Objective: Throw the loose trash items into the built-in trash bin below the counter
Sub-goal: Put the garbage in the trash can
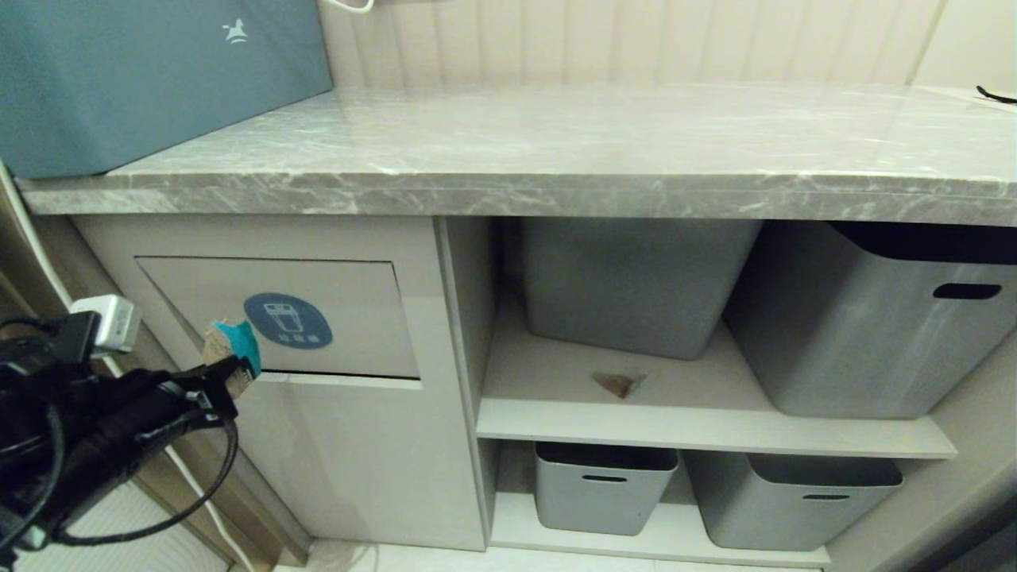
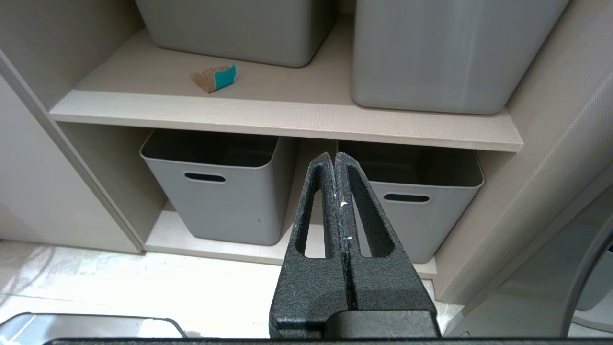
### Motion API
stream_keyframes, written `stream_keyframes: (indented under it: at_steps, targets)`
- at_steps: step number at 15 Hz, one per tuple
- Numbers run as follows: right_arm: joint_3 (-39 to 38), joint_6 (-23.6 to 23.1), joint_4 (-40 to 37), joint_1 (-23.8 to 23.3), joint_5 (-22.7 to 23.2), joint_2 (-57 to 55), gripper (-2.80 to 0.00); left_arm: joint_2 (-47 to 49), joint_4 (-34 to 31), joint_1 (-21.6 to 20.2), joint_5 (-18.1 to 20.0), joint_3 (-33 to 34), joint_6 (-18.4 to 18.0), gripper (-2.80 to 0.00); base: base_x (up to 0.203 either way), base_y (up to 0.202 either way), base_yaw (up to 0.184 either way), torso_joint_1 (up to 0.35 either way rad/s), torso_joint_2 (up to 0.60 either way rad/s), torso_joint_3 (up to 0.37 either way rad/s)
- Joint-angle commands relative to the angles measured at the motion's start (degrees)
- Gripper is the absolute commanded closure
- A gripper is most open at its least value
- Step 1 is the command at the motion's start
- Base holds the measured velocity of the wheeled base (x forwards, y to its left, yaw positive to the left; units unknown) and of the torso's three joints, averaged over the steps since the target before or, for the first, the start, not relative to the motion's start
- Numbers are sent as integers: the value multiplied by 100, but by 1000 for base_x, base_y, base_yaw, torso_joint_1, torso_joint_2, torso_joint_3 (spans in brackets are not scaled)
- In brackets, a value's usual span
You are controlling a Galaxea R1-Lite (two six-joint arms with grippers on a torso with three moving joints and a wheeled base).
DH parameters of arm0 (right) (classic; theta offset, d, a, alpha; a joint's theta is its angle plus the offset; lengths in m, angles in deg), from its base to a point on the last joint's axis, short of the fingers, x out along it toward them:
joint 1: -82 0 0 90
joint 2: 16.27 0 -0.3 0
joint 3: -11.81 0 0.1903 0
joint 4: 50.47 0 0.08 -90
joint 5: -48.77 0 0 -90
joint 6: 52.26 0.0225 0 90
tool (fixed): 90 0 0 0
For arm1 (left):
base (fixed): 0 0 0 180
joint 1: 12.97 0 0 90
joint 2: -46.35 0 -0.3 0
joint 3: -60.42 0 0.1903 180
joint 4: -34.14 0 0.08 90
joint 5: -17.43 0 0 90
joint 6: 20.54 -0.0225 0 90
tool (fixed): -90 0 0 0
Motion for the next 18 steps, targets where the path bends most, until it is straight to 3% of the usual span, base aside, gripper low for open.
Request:
stream_keyframes:
  at_steps: [1,3,11,18]
  targets:
    - [-2,-2,-1,2,0,9,0,1337,1130,-1,21,-10,64,0,0,0,0,0,0,0]
    - [-2,-2,-1,2,9,9,0,1786,1498,-3,145,-163,104,0,0,0,0,0,0,0]
    - [-2,-2,7,2,0,9,0,3020,1959,47,179,-1714,281,0,0,0,0,0,0,0]
    - [6,-2,-1,2,0,9,0,3518,2009,52,187,-2477,272,0,0,0,0,0,0,0]
